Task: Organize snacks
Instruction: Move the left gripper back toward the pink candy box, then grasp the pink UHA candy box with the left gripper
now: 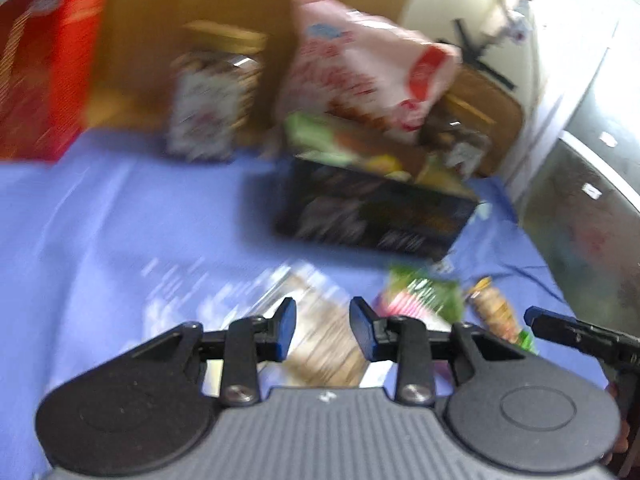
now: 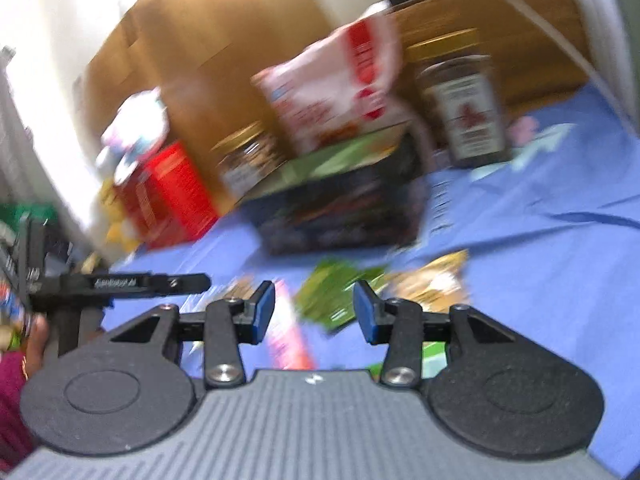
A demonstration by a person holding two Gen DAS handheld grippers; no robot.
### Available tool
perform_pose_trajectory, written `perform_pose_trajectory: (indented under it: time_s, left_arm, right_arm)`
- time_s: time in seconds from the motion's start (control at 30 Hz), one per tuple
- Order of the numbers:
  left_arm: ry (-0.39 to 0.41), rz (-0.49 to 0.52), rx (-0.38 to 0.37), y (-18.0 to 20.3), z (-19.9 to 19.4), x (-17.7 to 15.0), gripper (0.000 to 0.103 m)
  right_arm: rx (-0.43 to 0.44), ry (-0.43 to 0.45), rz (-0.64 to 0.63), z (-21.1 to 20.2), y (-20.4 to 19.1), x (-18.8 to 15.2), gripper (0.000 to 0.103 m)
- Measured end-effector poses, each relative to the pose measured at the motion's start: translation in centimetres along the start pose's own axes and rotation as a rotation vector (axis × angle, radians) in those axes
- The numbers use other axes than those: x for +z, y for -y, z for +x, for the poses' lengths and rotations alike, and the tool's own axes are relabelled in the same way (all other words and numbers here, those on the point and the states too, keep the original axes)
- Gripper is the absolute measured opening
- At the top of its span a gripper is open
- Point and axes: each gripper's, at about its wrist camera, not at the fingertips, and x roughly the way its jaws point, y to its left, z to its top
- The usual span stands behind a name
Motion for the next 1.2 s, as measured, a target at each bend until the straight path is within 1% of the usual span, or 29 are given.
perform_pose_trajectory:
  time_s: [0.13,0.17,0.27,0.3,0.33,0.4,0.43,0.47,0.53,0.6,0.63,0.67,0.7,0.73,0.77,0.8,0.83,0.93,1.0,1.1,1.2]
  left_arm:
    - [0.008,-0.008,0.044,-1.7,-2.7,-2.2,0.03]
    - [0.014,-0.009,0.049,-2.0,-3.4,-2.6,0.03]
    - [0.025,-0.024,0.06,-2.9,-5.0,-3.6,0.03]
    - [0.029,-0.03,0.062,-3.2,-5.5,-3.9,0.03]
    - [0.034,-0.035,0.061,-3.4,-6.0,-4.2,0.03]
    - [0.046,-0.038,0.056,-3.6,-6.9,-4.5,0.03]
    - [0.054,-0.037,0.049,-3.8,-7.4,-4.7,0.031]
    - [0.059,-0.036,0.04,-3.9,-7.8,-4.9,0.033]
    - [0.068,-0.03,0.018,-4.1,-8.5,-5.2,0.036]
    - [0.069,-0.022,0.008,-4.1,-8.7,-5.5,0.037]
    - [0.066,-0.02,0.007,-4.0,-8.6,-5.6,0.037]
    - [0.06,-0.022,0.005,-3.9,-8.4,-5.7,0.037]
    - [0.054,-0.024,0.0,-3.8,-8.3,-5.9,0.037]
    - [0.047,-0.026,-0.007,-3.7,-8.2,-6.0,0.037]
    - [0.04,-0.025,-0.018,-3.5,-8.0,-6.0,0.037]
    - [0.038,-0.019,-0.026,-3.3,-8.0,-6.0,0.037]
    - [0.037,-0.01,-0.032,-3.0,-8.0,-6.1,0.037]
    - [0.034,0.015,-0.049,-2.0,-7.5,-5.9,0.044]
    - [0.019,0.033,-0.065,-1.1,-6.8,-5.8,0.044]
    - [-0.011,0.062,-0.076,0.1,-5.5,-6.0,0.044]
    - [-0.033,0.081,-0.06,0.9,-4.7,-6.6,0.046]
  right_arm:
    - [0.006,-0.066,-0.146,2.0,-3.6,-1.1,0.046]
    - [-0.007,-0.08,-0.185,2.6,-4.3,-1.3,0.046]
    - [-0.103,-0.117,-0.297,4.5,-5.3,-2.1,0.044]
    - [-0.115,-0.132,-0.313,4.9,-5.2,-2.4,0.032]
    - [-0.135,-0.139,-0.326,5.2,-5.1,-2.7,0.026]
    - [-0.118,-0.136,-0.319,4.8,-5.2,-2.8,0.025]
    - [-0.091,-0.134,-0.311,4.2,-5.6,-2.9,0.025]
    - [-0.046,-0.129,-0.326,3.5,-6.2,-3.1,0.025]
    - [0.065,-0.136,-0.4,2.5,-8.1,-4.3,0.026]
    - [0.159,-0.187,-0.484,2.2,-10.0,-5.5,0.026]
    - [0.185,-0.207,-0.531,2.2,-10.8,-6.2,0.026]
    - [0.191,-0.221,-0.584,2.3,-11.5,-7.1,0.026]
    - [0.167,-0.223,-0.638,2.5,-12.0,-7.8,0.027]
    - [0.116,-0.209,-0.685,2.6,-12.2,-8.5,0.035]
    - [0.066,-0.186,-0.699,2.6,-12.1,-8.8,0.038]
    - [0.034,-0.165,-0.682,2.5,-11.8,-8.8,0.04]
    - [0.018,-0.147,-0.635,2.1,-11.2,-8.6,0.04]
    - [0.007,-0.106,-0.47,1.0,-9.1,-8.1,0.04]
    - [-0.006,-0.091,-0.389,0.3,-8.1,-8.5,0.04]
    - [-0.001,-0.076,-0.297,-0.4,-7.4,-9.5,0.04]
    - [-0.002,-0.062,-0.252,-0.5,-7.4,-10.1,0.04]
